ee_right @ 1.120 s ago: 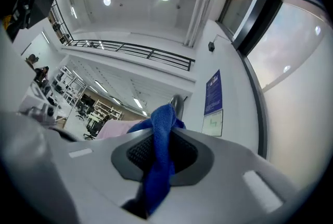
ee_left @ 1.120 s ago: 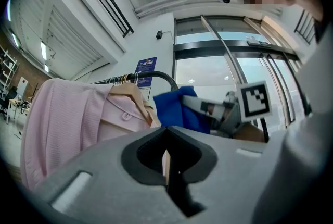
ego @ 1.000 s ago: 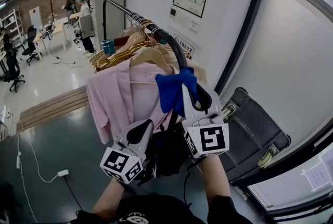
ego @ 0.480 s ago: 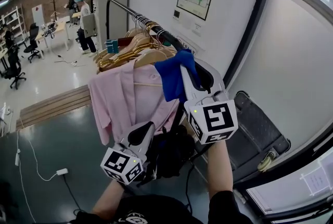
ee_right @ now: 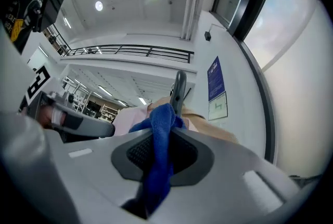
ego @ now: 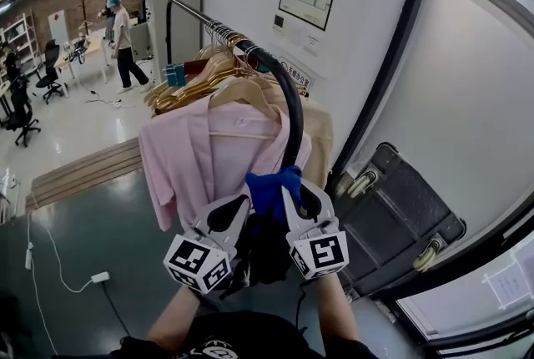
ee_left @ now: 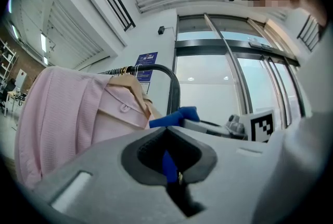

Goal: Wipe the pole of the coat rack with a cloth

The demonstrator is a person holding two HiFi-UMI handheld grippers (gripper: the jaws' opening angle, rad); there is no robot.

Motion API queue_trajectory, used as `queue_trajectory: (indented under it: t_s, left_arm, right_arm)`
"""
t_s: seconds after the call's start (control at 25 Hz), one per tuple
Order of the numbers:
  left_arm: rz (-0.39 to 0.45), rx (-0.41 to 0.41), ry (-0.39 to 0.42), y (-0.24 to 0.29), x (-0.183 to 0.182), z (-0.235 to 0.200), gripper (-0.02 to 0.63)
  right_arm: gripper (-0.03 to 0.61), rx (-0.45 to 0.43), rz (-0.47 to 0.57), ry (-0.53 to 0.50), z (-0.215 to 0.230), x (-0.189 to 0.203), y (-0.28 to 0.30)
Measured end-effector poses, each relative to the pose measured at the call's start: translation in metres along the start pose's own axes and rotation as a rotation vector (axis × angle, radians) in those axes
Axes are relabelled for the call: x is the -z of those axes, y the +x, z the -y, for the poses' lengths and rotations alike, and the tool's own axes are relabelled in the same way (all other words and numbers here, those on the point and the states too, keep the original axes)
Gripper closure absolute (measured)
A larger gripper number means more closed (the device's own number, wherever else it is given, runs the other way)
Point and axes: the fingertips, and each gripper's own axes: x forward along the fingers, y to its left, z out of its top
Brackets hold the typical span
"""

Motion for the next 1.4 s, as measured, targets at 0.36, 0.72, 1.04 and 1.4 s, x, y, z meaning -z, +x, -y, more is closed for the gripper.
queue_trajectory:
  t_s: [0.36, 0.72, 1.04, 1.4]
  left_arm:
    - [0.005, 0.005, -0.005, -0.001, 0.003, 0.014, 0.609]
    - [0.039, -0.051, 0.006, -0.023, -0.012, -0.002, 0.609]
    - [0.046, -0.054, -0.002, -0.024, -0.014, -0.011, 0.609]
    - [0.033, -0.025, 0.003, -0.02, -0.016, -0.009, 0.609]
  right_arm:
    - [0.524, -0.001, -0.066, -0.123, -0.001, 0.01, -0.004]
    - [0.529, 0.079, 0.067, -0.226, 0.038, -0.127, 0.04]
    - [0.528, -0.112, -0.196, -0.204, 0.048, -0.168, 0.132]
    - [0.525, -0.124, -0.287, -0.232, 0.038, -0.169, 0.169]
